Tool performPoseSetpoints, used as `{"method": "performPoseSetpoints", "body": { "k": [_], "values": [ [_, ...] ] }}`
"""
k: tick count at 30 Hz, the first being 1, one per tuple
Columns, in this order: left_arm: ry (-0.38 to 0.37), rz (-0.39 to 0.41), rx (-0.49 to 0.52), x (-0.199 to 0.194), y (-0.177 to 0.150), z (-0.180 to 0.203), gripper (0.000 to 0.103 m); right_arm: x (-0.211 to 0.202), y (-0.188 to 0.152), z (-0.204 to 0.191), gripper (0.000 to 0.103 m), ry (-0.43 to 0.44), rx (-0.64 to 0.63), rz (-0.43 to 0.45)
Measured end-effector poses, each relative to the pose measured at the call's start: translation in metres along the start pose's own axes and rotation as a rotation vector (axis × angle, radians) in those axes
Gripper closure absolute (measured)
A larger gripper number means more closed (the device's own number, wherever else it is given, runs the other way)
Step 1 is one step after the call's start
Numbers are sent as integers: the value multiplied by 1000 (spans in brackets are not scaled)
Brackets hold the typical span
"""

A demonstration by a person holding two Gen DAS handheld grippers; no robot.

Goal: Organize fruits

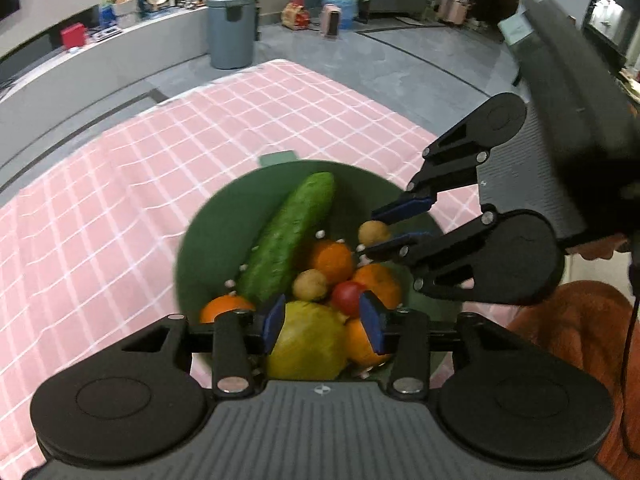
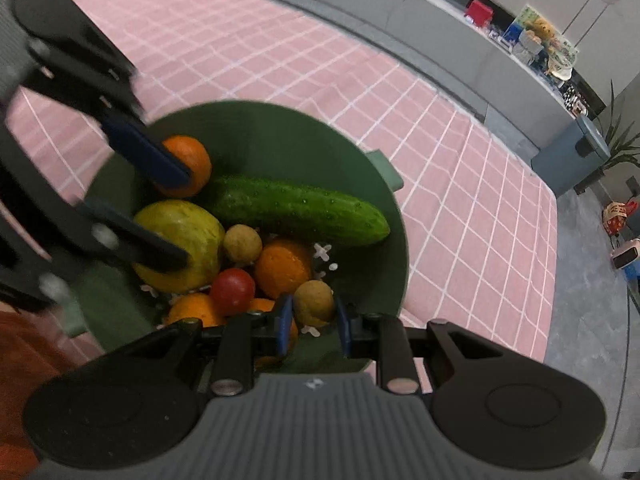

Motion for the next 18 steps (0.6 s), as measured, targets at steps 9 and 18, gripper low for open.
{"method": "performPoseSetpoints", "body": {
  "k": [9,18],
  "values": [
    [99,16,-1,-12,-8,-18,51,8,-2,0,82,-9,-31,-70],
    [133,69,-4,-42,-10,-22,50,-24,7,-2,80,-52,9,-41]
  ]
}}
Point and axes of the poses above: each gripper's, at about its wrist camera, not at the fingertips, and x roughly the way its jaws point, z to its right, y to its top, the point moved 10 cm from there along x, roughly the way its jaws point, and after that the axes turned 11 degrees about -x, right-handed, at the moved point
